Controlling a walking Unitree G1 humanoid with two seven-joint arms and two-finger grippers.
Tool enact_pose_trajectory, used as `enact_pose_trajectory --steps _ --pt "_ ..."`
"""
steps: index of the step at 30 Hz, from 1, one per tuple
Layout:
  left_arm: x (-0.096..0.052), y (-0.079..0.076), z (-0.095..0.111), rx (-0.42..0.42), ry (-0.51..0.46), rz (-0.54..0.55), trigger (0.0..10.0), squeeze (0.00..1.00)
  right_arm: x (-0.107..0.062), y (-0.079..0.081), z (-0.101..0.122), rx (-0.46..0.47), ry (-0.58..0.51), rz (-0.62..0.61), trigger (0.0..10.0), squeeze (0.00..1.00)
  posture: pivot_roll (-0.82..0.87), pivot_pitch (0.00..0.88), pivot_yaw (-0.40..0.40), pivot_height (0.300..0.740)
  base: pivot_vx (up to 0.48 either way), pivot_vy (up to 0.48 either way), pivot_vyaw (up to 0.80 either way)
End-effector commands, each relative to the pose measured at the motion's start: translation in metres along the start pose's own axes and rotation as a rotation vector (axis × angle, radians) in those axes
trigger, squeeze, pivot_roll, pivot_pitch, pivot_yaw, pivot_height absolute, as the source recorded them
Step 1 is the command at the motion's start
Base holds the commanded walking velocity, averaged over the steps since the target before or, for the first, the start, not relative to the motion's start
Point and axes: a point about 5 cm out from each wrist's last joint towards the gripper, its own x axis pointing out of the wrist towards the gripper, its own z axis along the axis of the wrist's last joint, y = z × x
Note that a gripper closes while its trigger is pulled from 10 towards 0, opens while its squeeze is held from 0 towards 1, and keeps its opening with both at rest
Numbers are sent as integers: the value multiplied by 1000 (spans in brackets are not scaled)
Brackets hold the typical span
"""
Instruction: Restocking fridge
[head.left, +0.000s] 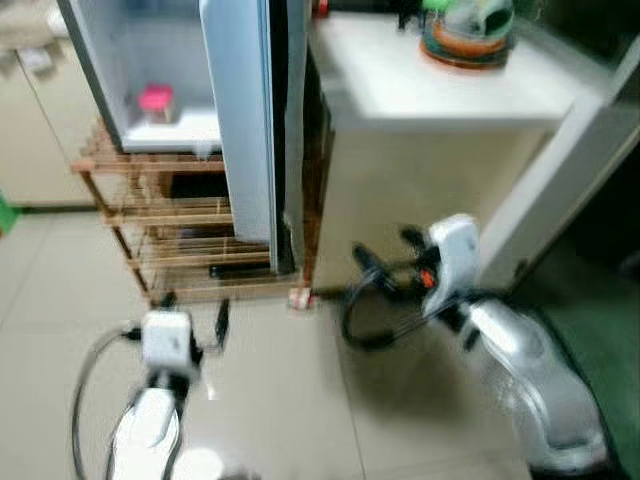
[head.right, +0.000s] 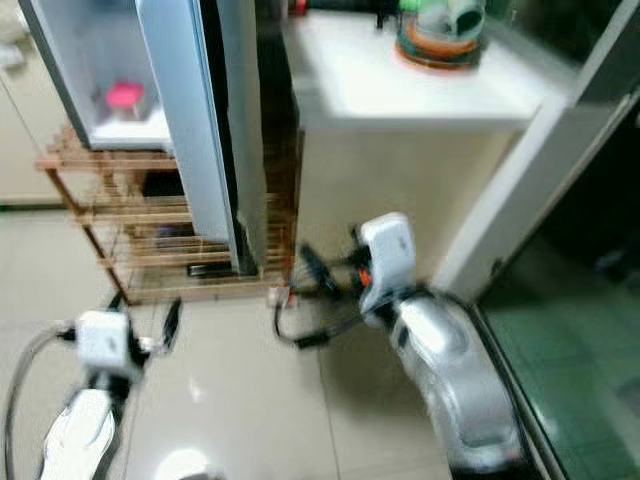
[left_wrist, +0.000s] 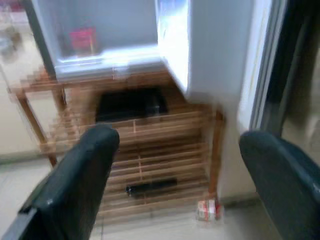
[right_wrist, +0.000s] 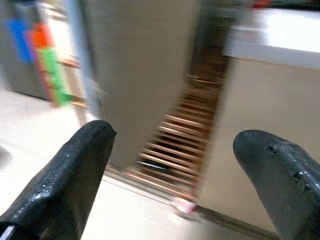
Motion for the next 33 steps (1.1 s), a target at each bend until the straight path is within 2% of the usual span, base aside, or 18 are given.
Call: enact_pose_trajectory --steps 1,31,32,33 --pt "3 5 28 12 -106 -8 10000 0 -11 -14 1 -36 -26 -88 10000 0 -89 0 -50 740 0 0 0" --pt "3 5 28 12 -106 -8 10000 0 -11 -14 1 -36 -26 -88 10000 0 -89 0 -50 740 0 0 0" --pt "0 6 40 13 -130 -11 10000 0 -14 -16 0 -42 -35 -114 10000 0 -90 0 -50 740 0 0 0" --pt "27 -8 74 -12 -212 -13 10000 0 -2 -26 9 -32 -93 -194 10000 0 -95 0 -4 740 0 0 400"
